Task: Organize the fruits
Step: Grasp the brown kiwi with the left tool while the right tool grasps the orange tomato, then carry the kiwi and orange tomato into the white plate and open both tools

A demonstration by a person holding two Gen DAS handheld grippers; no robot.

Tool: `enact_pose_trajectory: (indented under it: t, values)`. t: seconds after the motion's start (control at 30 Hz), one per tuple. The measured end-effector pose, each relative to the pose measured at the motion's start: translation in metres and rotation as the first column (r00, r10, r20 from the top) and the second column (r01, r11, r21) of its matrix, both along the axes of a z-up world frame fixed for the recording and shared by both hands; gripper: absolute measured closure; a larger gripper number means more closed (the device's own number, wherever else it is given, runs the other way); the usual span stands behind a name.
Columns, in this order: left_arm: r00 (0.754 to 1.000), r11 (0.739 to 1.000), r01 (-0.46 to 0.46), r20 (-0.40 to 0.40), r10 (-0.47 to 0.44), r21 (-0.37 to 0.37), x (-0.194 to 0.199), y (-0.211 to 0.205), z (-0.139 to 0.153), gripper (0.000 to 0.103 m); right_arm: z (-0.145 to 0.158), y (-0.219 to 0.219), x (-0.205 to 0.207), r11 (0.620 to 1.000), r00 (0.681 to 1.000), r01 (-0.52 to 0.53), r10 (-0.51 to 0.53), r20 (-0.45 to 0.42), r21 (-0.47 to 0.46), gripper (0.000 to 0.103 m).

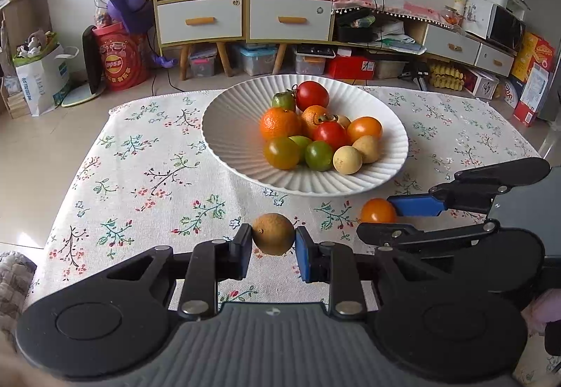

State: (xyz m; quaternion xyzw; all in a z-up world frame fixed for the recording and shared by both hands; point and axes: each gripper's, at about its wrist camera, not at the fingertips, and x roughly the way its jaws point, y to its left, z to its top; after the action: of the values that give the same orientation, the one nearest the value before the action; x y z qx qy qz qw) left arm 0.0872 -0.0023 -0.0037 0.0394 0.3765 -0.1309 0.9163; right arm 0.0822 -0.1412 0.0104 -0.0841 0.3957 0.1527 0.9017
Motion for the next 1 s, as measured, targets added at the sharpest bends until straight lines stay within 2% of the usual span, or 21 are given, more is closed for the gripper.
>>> enact_pose_trajectory:
  t: [0.17, 0.3, 0.6, 0.9, 1.0]
  values:
    - [1.000, 0.999, 0.005, 0.005, -0.005, -0.031, 0.000, 0.001, 0.005, 0.079, 0.013, -0.011, -0.002, 0.998, 0.999, 0.031, -0.030, -0.029, 0.063, 0.074]
    - [1.000, 0.998, -0.014, 0.000, 0.015, -0.068, 0.003, 0.001, 0.008, 0.079, 0.023, -0.022, -0.005, 0.995, 0.999, 0.042, -0.042, -0.005, 0.092, 0.074]
    - [0.999, 0.991, -0.025, 0.020, 0.028, -0.132, 0.014, -0.012, 0.015, 0.079, 0.039, -0.044, 0.010, 0.973, 0.987, 0.147, -0.155, 0.033, 0.177, 0.074]
    - [0.993, 0.978, -0.119, -0.017, 0.118, -0.169, 0.035, -0.026, 0.011, 0.079, 0.036, -0.058, 0.043, 0.942, 0.964, 0.252, -0.265, 0.029, 0.223, 0.074]
    - [0.991, 0.975, -0.129, 0.005, 0.132, -0.180, 0.041, -0.025, 0.018, 0.079, 0.033, -0.061, 0.050, 0.934, 0.960, 0.268, -0.280, 0.020, 0.235, 0.074]
